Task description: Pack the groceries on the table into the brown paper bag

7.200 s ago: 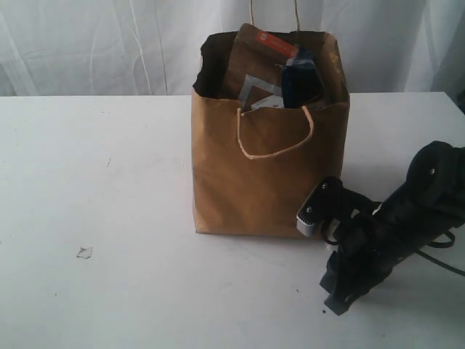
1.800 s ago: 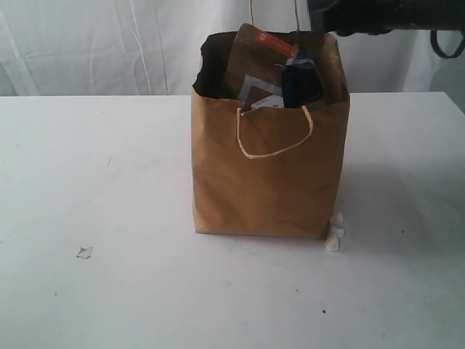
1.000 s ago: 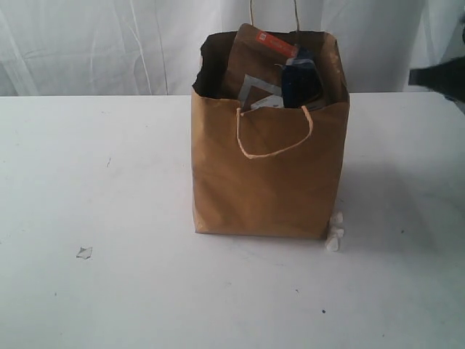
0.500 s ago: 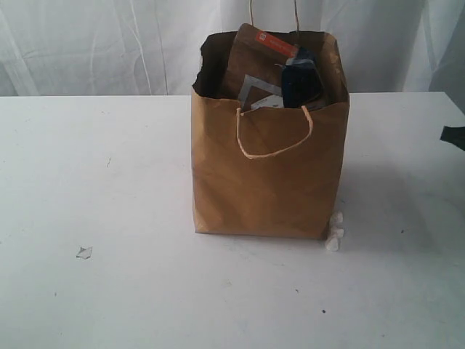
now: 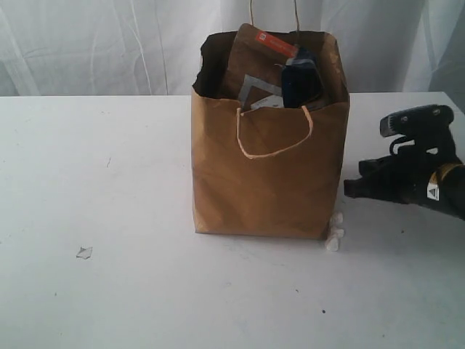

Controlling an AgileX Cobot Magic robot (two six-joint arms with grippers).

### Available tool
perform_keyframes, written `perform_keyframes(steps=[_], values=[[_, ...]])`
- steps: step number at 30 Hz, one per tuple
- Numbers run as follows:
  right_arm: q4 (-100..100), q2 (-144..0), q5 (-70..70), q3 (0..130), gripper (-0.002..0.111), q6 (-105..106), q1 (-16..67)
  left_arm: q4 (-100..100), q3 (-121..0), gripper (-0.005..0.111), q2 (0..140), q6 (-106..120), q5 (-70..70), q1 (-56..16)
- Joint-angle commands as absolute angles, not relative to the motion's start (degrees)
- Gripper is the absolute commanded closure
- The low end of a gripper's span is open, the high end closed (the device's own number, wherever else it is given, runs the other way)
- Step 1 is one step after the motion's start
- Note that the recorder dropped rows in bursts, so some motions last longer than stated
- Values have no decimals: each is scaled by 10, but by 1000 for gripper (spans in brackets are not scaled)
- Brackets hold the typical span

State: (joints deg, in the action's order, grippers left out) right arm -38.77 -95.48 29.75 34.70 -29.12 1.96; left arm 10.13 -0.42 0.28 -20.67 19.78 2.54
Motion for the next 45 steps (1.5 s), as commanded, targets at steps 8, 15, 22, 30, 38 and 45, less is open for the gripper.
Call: perform_keyframes(steps=[8, 15, 22, 30, 38, 45], values=[[-999, -925, 372, 415, 108, -872, 9, 101, 0, 107, 0, -207, 220, 27], [-999, -950, 163, 437, 108, -877, -6, 101, 0, 107, 0, -207, 220, 27], [-999, -953, 30, 433, 108, -871, -6, 101, 0, 107, 0, -207, 220, 27], [-999, -954, 118, 433, 108, -875, -38, 101, 0, 107, 0, -207, 220, 27], [-999, -945, 328, 433, 108, -875, -50, 101, 0, 107, 0, -207, 220, 27], [-999, -922, 437, 434, 108, -877, -50, 101, 0, 107, 0, -207, 220, 27]])
